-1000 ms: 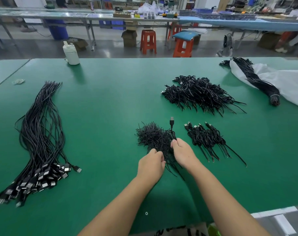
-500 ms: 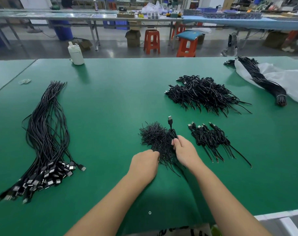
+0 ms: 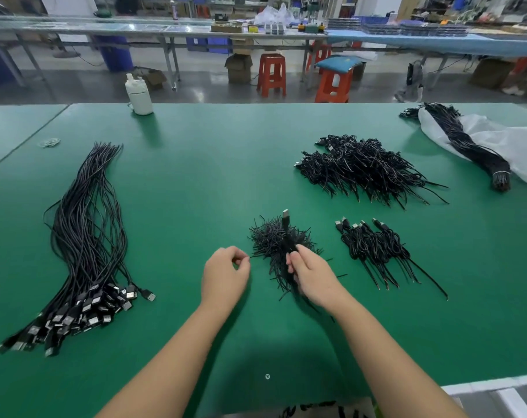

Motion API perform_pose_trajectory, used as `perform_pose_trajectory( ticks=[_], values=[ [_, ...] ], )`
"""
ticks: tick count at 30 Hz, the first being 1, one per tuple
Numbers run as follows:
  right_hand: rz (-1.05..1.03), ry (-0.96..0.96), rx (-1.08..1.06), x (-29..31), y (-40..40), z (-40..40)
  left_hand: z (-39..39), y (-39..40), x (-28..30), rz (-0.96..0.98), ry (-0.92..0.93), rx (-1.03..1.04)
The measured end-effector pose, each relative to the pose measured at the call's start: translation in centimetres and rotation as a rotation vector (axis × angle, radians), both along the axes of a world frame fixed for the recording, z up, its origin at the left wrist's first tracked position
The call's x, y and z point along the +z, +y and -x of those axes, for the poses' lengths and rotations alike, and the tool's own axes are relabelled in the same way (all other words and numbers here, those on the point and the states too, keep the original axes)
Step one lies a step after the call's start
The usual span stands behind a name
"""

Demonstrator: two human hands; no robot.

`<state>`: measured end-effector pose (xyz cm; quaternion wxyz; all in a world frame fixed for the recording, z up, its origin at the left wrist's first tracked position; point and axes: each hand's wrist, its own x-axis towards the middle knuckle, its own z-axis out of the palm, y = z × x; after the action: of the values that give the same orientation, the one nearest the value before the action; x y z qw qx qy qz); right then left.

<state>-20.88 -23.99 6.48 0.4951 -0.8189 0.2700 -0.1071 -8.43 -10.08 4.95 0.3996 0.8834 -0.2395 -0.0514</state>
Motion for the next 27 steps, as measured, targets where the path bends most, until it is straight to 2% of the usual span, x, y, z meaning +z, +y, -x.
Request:
perform_pose_trajectory(
  ticks=[2,4,7,10,13,14,16,18,20,22,24,27],
  values=[
    [-0.102,-0.030,0.074,0.2,0.9,-0.2,0.2,-0.4,0.5,0.166,0.189,0.010],
    [-0.097,-0.018,0.114,0.3,1.5,-0.6,0.9,-0.9,0.8,0.257,0.279,-0.038],
    [0.050,0.044,0.119,0.0,2.1,-0.8,2.0,-1.0,0.8,0.268,0.289,-0.103],
    [-0.008,0.027,0.068,-0.3,2.4,-1.0,2.4,-0.6,0.7,0.231,0.233,-0.120],
    [-0.139,-0.051,-0.017,0.1,2.7,-1.2,2.7,-0.2,1.1,0.145,0.085,-0.209],
    [-0.154,-0.059,-0.028,0.1,2.7,-1.2,2.8,0.1,1.4,0.077,-0.042,-0.256],
    [-0.236,-0.059,-0.041,0.1,2.9,-1.1,2.7,0.4,2.0,-0.064,-0.447,-0.340],
    [-0.377,-0.052,-0.042,0.3,3.1,-1.1,2.3,0.6,2.7,-0.092,-0.822,-0.446],
    [-0.464,-0.028,0.009,0.5,3.1,-1.0,1.9,0.6,3.7,-0.065,-0.984,-0.573],
    [-0.508,-0.007,0.070,0.6,3.0,-1.0,1.3,0.5,4.5,-0.080,-1.001,-0.713],
    [-0.537,0.006,0.103,0.7,2.9,-1.0,0.8,0.4,4.7,-0.125,-0.938,-0.772],
    [-0.520,0.013,0.107,0.6,2.9,-1.2,0.6,0.3,4.6,-0.170,-0.703,-0.660]
  ],
)
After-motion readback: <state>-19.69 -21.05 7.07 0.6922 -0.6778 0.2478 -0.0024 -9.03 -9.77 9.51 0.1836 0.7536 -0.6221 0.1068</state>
